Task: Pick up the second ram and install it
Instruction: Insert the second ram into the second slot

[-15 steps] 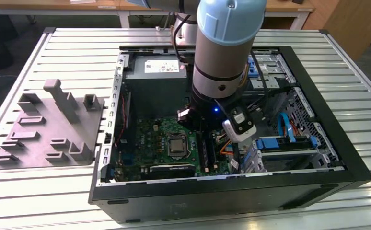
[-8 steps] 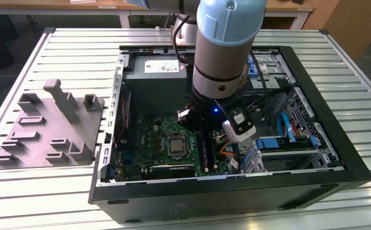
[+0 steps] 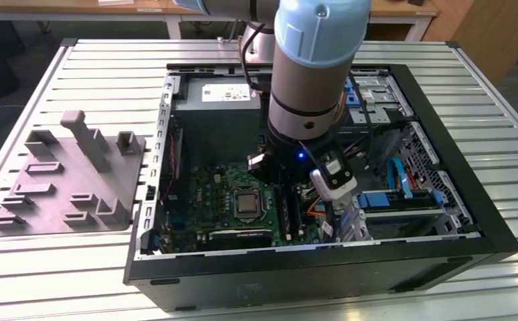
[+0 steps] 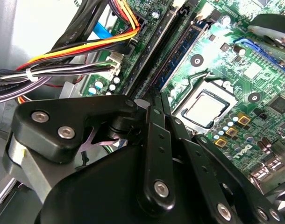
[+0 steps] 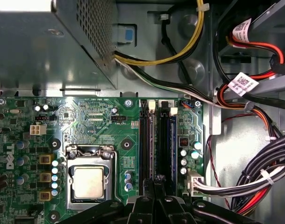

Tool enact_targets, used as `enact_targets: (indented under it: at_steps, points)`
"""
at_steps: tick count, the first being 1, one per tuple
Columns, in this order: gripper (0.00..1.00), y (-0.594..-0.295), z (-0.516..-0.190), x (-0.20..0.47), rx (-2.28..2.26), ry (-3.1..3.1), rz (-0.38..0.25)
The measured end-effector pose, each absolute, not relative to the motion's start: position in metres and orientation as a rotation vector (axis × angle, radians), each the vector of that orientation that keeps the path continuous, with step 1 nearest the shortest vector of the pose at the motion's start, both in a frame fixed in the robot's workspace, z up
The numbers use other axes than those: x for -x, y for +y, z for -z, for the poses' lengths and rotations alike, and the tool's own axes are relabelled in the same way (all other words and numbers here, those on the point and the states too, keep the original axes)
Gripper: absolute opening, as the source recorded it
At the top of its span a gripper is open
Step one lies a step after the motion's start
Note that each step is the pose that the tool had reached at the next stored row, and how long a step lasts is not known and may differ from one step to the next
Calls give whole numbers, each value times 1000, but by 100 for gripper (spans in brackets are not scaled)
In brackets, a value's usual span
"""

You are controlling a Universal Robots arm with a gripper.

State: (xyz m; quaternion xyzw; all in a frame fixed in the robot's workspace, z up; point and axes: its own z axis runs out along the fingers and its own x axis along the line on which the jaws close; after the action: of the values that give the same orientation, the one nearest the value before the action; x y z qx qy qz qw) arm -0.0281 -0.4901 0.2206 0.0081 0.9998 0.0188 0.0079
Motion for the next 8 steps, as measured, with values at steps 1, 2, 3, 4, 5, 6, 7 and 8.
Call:
enact_targets:
  at_steps: [1,2,3,4,5,6,7,8]
  points:
    - [11,-490,-220,28,-25,3125,-58]
    - [11,-490,-220,28,-25,3125,-58]
    - [11,-490,-220,28,-25,3125,-58]
    - [11,-490,-220,28,-25,3125,-58]
    - [11,-490,-219,28,-25,3125,-59]
    - [11,-490,-219,28,-25,3125,-58]
    - [11,-490,-218,28,-25,3125,-58]
    - [11,-490,-218,28,-25,3125,-58]
